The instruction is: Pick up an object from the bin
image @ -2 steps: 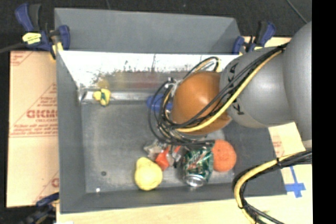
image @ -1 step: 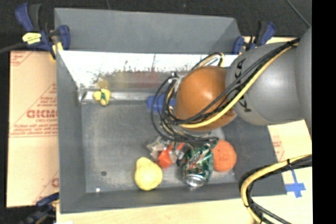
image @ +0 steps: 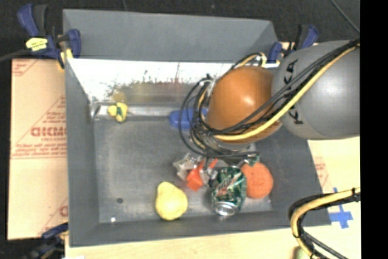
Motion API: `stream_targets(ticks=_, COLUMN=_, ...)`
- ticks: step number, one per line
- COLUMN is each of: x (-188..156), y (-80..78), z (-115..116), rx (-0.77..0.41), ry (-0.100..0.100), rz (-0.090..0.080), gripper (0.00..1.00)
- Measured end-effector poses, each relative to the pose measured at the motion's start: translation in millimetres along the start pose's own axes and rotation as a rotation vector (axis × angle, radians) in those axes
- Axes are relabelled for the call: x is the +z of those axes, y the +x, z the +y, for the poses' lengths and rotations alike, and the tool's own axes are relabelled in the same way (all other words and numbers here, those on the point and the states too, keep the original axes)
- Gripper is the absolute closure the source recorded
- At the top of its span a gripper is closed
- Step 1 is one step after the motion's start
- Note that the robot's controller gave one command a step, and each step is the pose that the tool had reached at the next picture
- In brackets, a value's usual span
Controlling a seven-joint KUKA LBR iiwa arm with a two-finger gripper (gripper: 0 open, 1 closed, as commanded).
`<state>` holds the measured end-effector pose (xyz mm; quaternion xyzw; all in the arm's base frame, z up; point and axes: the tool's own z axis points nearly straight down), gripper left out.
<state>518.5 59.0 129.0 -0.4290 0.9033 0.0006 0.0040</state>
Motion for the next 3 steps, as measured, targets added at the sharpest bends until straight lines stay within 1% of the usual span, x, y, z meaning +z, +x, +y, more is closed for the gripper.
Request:
stream_targets(ticks=2, x=-64, y=-1.2, z=-1, rx=0.002, ry=0.003, rz=-0.004, gripper=1.0)
stream_targets(ticks=3, x=-81, y=-1.8, z=-2, rx=0.006, ry=0.006, rz=-0.007, gripper=1.0)
